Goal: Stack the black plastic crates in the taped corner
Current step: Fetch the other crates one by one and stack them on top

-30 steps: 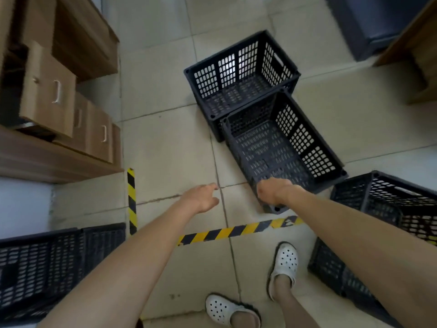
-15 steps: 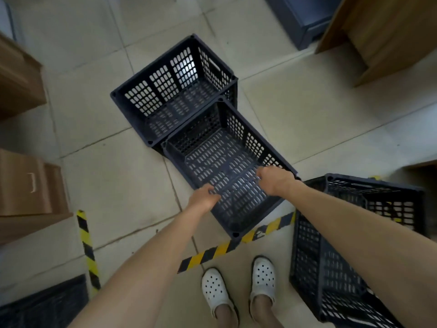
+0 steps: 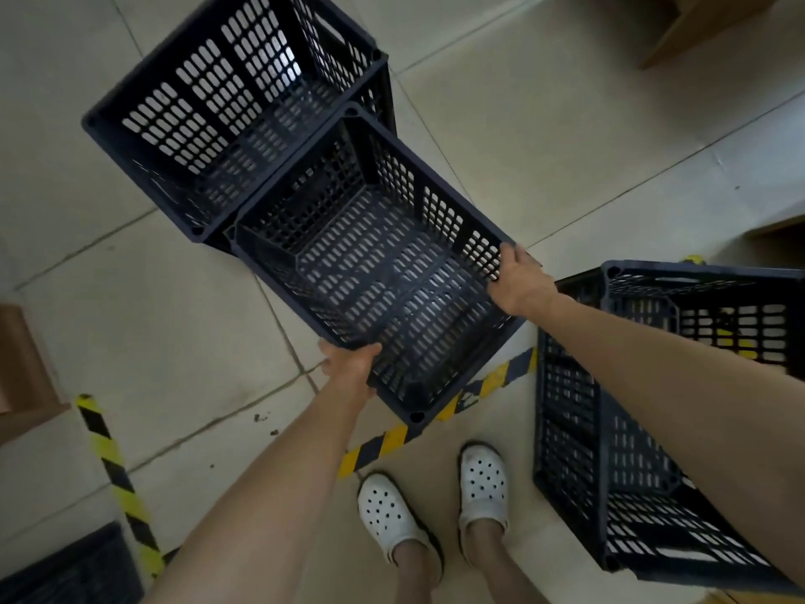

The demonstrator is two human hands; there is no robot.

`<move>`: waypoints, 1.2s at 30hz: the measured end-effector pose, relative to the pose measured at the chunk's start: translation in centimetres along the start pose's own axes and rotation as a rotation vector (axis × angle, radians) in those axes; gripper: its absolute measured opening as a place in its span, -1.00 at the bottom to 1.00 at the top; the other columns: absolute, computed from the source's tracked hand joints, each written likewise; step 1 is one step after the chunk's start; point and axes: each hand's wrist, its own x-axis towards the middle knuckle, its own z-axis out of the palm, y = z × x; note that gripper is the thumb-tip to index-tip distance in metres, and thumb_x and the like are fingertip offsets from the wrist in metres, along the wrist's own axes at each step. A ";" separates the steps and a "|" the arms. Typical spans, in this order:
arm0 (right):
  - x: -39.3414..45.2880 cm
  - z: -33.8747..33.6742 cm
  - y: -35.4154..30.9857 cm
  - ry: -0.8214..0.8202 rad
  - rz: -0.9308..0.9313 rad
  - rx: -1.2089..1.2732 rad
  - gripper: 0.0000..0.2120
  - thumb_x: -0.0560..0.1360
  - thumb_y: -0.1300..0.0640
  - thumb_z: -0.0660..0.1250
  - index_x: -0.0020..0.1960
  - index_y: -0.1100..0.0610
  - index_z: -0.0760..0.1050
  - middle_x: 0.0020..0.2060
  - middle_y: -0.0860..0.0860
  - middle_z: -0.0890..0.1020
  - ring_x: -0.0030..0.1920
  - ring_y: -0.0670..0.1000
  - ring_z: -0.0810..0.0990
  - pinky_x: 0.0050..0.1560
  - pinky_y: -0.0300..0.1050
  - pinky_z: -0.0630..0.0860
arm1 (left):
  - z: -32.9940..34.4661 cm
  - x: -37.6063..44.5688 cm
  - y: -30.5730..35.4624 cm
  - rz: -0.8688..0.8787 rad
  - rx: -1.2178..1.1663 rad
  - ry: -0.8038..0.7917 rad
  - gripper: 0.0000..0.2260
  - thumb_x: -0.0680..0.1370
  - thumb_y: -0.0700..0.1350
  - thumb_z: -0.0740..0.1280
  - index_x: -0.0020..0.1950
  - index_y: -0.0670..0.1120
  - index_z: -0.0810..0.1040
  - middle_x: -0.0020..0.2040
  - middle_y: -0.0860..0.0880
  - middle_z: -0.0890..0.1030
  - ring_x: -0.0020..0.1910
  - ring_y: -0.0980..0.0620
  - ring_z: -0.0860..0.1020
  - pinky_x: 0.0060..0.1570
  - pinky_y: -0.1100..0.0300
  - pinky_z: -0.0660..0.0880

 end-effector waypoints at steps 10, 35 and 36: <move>4.1 0.3 1.2 0.015 0.069 0.135 -0.31 0.54 0.15 0.25 0.56 0.18 -0.03 0.49 0.19 0.21 0.45 0.24 0.27 0.42 0.17 0.28 | 0.5 3.3 -3.3 -0.130 -0.030 -0.080 -0.51 0.56 -0.22 0.36 0.42 -0.10 0.22 0.21 -0.17 0.48 0.14 -0.18 0.51 0.08 -0.04 0.53; -5.7 -3.1 -1.3 0.105 0.108 -0.360 -0.49 0.48 0.22 0.31 0.37 0.26 0.22 0.25 0.19 0.42 0.26 0.15 0.44 0.16 0.01 0.46 | -8.0 -4.5 -0.9 0.277 0.829 0.173 -0.54 0.59 0.06 0.30 0.29 -0.22 0.24 0.24 -0.20 0.52 0.18 -0.18 0.54 -0.02 0.06 0.45; -6.3 -4.0 -1.4 0.110 0.095 -0.378 -0.50 0.49 0.23 0.31 0.36 0.27 0.23 0.26 0.20 0.43 0.26 0.15 0.45 0.16 0.00 0.47 | -8.5 -5.4 -0.6 0.314 0.862 0.194 -0.58 0.60 0.03 0.28 0.28 -0.22 0.25 0.23 -0.21 0.53 0.17 -0.18 0.55 -0.02 0.06 0.46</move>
